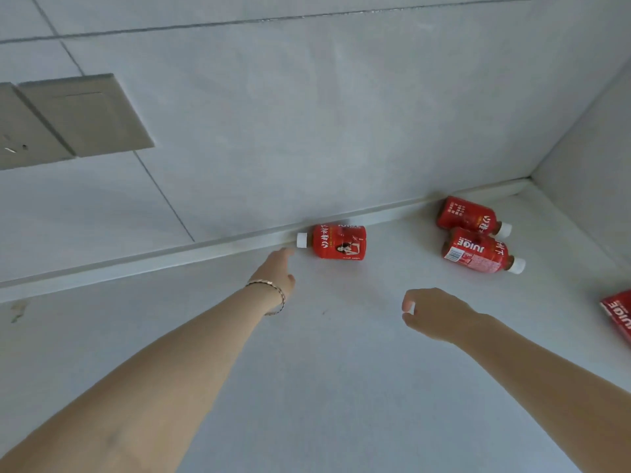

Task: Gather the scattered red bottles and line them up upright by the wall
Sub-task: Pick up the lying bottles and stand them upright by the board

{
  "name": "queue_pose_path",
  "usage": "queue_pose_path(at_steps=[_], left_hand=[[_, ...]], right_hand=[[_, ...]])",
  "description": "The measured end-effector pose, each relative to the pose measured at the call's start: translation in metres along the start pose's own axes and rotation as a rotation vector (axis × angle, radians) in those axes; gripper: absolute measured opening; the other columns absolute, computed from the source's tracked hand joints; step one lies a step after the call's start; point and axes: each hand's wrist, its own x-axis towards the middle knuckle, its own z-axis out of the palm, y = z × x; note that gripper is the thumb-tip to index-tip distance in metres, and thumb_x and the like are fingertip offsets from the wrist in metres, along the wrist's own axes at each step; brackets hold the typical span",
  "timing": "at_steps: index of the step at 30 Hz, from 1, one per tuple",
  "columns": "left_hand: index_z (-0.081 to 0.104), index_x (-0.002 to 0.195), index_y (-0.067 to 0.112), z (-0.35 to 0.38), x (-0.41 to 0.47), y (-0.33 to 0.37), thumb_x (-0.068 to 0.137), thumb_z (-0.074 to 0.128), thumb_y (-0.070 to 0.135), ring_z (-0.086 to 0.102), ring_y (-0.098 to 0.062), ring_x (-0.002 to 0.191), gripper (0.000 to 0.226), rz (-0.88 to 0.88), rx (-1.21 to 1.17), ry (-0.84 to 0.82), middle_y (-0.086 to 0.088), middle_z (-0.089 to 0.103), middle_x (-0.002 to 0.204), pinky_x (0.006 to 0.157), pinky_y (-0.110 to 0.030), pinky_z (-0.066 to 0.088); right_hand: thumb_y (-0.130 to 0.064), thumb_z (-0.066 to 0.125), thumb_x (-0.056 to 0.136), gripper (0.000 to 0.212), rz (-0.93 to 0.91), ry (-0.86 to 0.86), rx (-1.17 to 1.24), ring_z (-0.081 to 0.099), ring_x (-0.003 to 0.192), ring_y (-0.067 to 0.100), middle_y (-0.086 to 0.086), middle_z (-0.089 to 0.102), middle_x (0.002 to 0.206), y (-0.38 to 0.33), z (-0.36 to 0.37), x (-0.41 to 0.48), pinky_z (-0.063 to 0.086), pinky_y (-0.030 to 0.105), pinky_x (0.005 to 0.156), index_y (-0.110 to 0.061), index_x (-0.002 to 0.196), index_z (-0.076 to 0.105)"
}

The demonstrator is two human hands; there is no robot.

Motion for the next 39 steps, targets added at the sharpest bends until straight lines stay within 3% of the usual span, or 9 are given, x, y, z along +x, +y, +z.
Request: queue_pose_path(at_steps=[8, 12, 16, 19, 23, 26, 30, 34, 39], left_hand=[[0.043, 0.134, 0.011, 0.021, 0.072, 0.018, 0.087, 0.06, 0.015, 0.048, -0.029, 0.126, 0.05, 0.091, -0.05, 0.039, -0.012, 0.042, 0.142, 0.104, -0.036, 0.037], [0.062, 0.096, 0.008, 0.027, 0.06, 0.011, 0.082, 0.064, 0.035, 0.063, -0.034, 0.095, 0.031, 0.155, 0.108, 0.026, -0.015, 0.069, 0.098, 0.075, -0.034, 0.047], [0.051, 0.074, 0.014, 0.037, 0.023, 0.016, 0.082, 0.046, 0.036, 0.062, -0.037, 0.057, 0.024, 0.44, 0.157, 0.293, -0.016, 0.063, 0.066, 0.048, -0.031, 0.039], [0.046, 0.081, 0.016, 0.04, 0.004, 0.034, 0.083, 0.055, 0.023, 0.061, -0.034, 0.055, 0.011, 0.518, 0.129, 0.348, -0.013, 0.064, 0.074, 0.042, -0.022, 0.032], [0.052, 0.101, 0.028, 0.063, -0.016, 0.052, 0.063, 0.073, 0.033, 0.064, -0.026, 0.064, 0.044, 0.641, 0.312, 0.206, -0.009, 0.056, 0.097, 0.035, -0.021, 0.038], [0.066, 0.079, 0.02, 0.095, -0.016, 0.053, 0.042, 0.086, 0.032, 0.063, -0.022, 0.06, 0.045, 0.729, 0.528, 0.099, -0.004, 0.048, 0.109, 0.032, -0.025, 0.045], [0.065, 0.068, 0.004, 0.113, -0.009, 0.057, 0.057, 0.082, 0.006, 0.064, -0.03, 0.071, 0.02, 0.638, 0.357, 0.063, -0.013, 0.064, 0.107, 0.05, -0.025, 0.052], [0.069, 0.09, 0.001, 0.115, -0.006, 0.054, 0.061, 0.074, -0.011, 0.062, -0.038, 0.081, 0.032, 0.568, 0.062, 0.182, -0.019, 0.061, 0.102, 0.071, -0.041, 0.057], [0.069, 0.083, 0.0, 0.089, -0.013, 0.063, 0.066, 0.072, -0.01, 0.047, -0.009, 0.081, 0.021, 0.614, -0.129, 0.307, 0.005, 0.046, 0.099, 0.075, -0.022, 0.045]], right_hand=[[-0.029, 0.044, 0.093, 0.024, 0.014, -0.036, 0.089, 0.059, 0.101, 0.019, -0.001, 0.06, 0.116, 0.026, 0.014, 0.017, 0.049, 0.032, 0.089, -0.025, 0.113, 0.057], [-0.029, 0.044, 0.093, 0.024, 0.025, -0.037, 0.137, 0.059, 0.105, 0.021, 0.0, 0.06, 0.118, 0.033, 0.011, 0.019, 0.05, 0.034, 0.092, -0.024, 0.113, 0.057], [-0.027, 0.045, 0.093, 0.022, 0.044, -0.03, 0.177, 0.06, 0.101, 0.021, -0.001, 0.061, 0.113, 0.046, 0.011, 0.016, 0.05, 0.033, 0.088, -0.025, 0.111, 0.058], [-0.023, 0.043, 0.092, 0.022, 0.084, -0.016, 0.225, 0.061, 0.098, 0.021, -0.001, 0.064, 0.11, 0.057, 0.018, 0.009, 0.047, 0.028, 0.078, -0.023, 0.105, 0.061], [-0.02, 0.041, 0.091, 0.02, 0.121, -0.011, 0.252, 0.06, 0.097, 0.023, -0.001, 0.064, 0.106, 0.065, 0.028, 0.0, 0.043, 0.026, 0.073, -0.024, 0.096, 0.06], [-0.02, 0.041, 0.09, 0.017, 0.124, 0.004, 0.272, 0.061, 0.096, 0.023, -0.002, 0.064, 0.106, 0.07, 0.029, -0.004, 0.045, 0.028, 0.073, -0.025, 0.091, 0.057], [-0.022, 0.041, 0.09, 0.023, 0.135, 0.014, 0.305, 0.062, 0.096, 0.022, -0.002, 0.065, 0.107, 0.077, 0.03, -0.013, 0.05, 0.032, 0.08, -0.024, 0.101, 0.061], [-0.022, 0.042, 0.091, 0.02, 0.124, 0.014, 0.304, 0.062, 0.096, 0.021, -0.003, 0.064, 0.107, 0.088, 0.033, -0.021, 0.049, 0.031, 0.079, -0.025, 0.099, 0.06], [-0.022, 0.043, 0.091, 0.016, 0.119, 0.014, 0.297, 0.06, 0.094, 0.02, -0.003, 0.062, 0.106, 0.099, 0.038, -0.024, 0.046, 0.027, 0.075, -0.029, 0.094, 0.057]])
